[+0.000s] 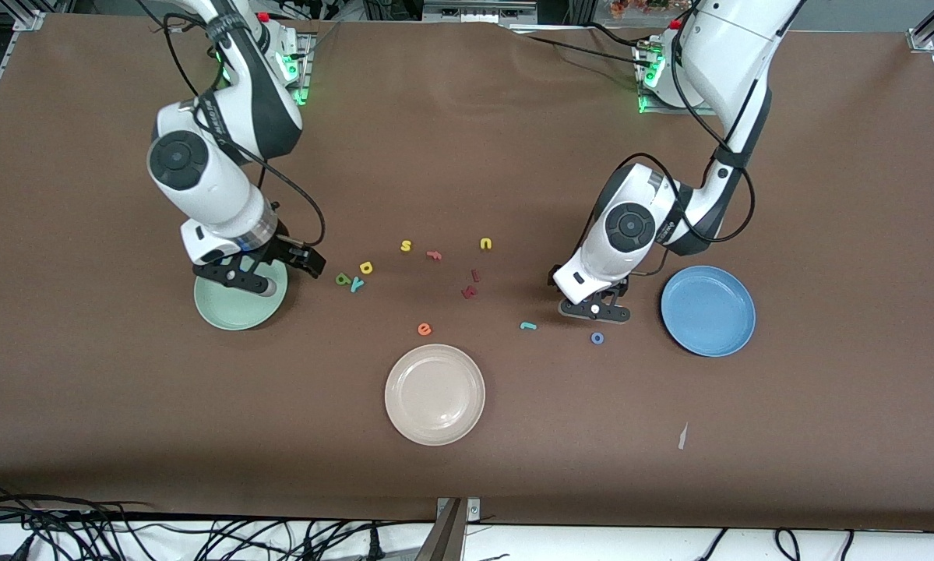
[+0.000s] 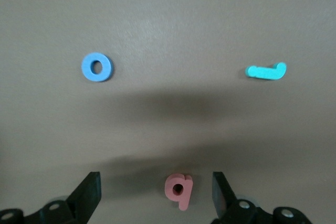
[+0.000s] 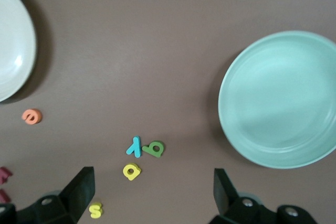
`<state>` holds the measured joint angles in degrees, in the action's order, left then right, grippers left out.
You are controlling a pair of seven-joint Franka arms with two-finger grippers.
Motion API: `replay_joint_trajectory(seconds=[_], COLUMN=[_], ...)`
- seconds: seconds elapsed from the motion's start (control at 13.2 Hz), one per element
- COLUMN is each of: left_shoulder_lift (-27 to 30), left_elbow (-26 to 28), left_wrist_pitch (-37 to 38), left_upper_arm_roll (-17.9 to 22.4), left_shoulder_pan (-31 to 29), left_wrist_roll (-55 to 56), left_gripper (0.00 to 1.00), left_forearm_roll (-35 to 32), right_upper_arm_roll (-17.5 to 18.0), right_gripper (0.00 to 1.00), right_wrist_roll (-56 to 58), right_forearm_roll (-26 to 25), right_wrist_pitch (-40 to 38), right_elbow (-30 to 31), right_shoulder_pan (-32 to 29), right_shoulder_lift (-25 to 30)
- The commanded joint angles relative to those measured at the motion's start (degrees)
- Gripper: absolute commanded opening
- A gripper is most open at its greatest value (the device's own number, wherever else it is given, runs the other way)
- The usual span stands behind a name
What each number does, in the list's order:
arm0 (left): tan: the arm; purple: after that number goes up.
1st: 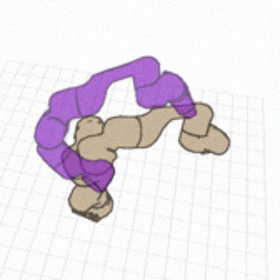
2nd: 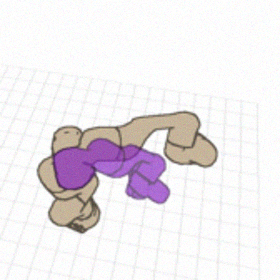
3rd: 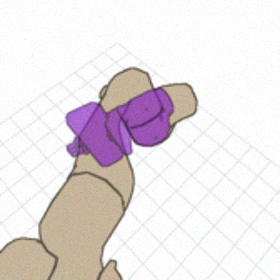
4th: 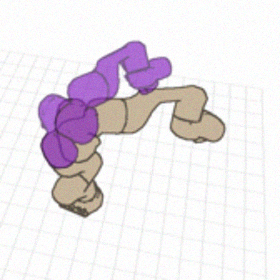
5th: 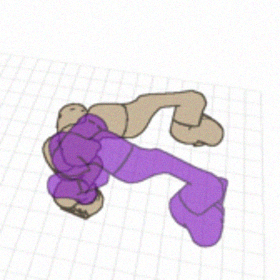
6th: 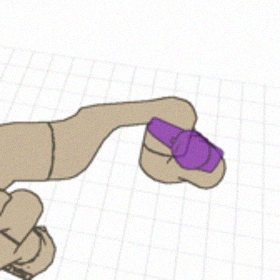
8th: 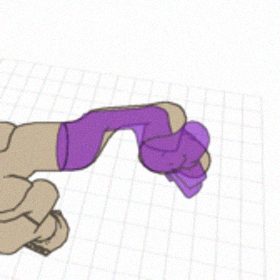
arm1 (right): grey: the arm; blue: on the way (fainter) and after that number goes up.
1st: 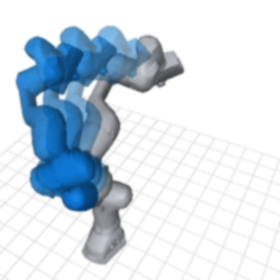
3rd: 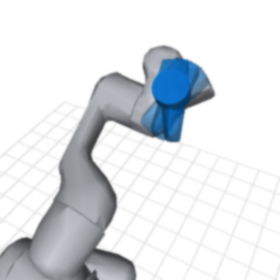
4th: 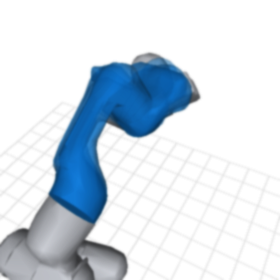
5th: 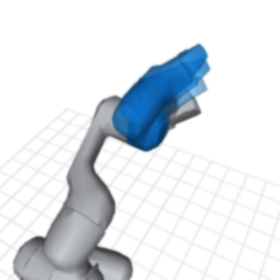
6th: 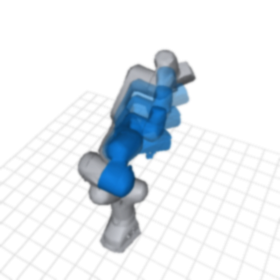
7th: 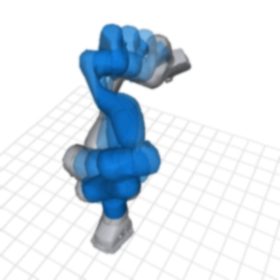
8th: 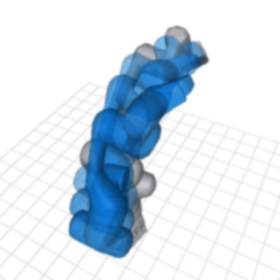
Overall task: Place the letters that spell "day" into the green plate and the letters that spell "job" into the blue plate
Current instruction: 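Move the right gripper over the letters, the left over the pink q, then grasp the pink q and drop it on the blue plate with the left gripper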
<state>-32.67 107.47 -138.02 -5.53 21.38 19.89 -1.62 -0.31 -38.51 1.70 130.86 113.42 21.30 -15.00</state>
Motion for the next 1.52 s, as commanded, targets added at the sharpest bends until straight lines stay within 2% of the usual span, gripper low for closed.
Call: replay_joint_trajectory(seconds=[0.0,0.23,0.53,0.68,0.76,1.06,1.29,1.44], left_shoulder_lift=[-1.34,-1.43,-2.22,-2.75,-2.75,-2.75,-0.39,2.24], left_elbow=[0.9,1.69,1.52,1.6,1.6,1.6,1.17,-0.76], left_wrist_pitch=[-2.78,-2.78,-2.96,-3.05,-3.05,-2.78,0.1,7.55], left_upper_arm_roll=[0.52,0.44,0.44,0.44,0.44,0.44,0.7,0.61], left_shoulder_pan=[0.68,1.56,2.7,2.7,2.7,2.53,1.21,-2.64], left_wrist_roll=[1.82,3.04,6.12,6.21,6.21,7.88,7.8,3.26], left_gripper=[0.89,0.78,0.58,0.53,0.47,0.02,0.0,0.0], left_forearm_roll=[-1.89,-1.8,-1.8,-1.72,-1.72,-1.72,-1.72,-1.8], right_upper_arm_roll=[0.14,1.02,1.11,1.19,1.19,1.19,1.11,0.93], right_gripper=[1.0,1.0,0.99,0.99,0.99,0.98,0.97,0.96], right_wrist_roll=[-6.73,-9.39,-11.14,-11.32,-11.85,-13.78,-13.96,-13.7], right_forearm_roll=[-0.56,-0.47,-0.38,-0.38,-0.38,-0.29,-0.38,-0.47], right_wrist_pitch=[3.78,11.15,20.38,23.38,25.13,30.14,30.86,30.86], right_elbow=[0.92,4.95,10.75,12.25,12.87,13.14,13.14,13.14], right_shoulder_pan=[1.37,1.46,1.46,1.46,1.55,2.96,3.22,3.22], right_shoulder_lift=[-2.48,-3.9,-5.13,-6.09,-6.79,-10.57,-11.28,-11.28])
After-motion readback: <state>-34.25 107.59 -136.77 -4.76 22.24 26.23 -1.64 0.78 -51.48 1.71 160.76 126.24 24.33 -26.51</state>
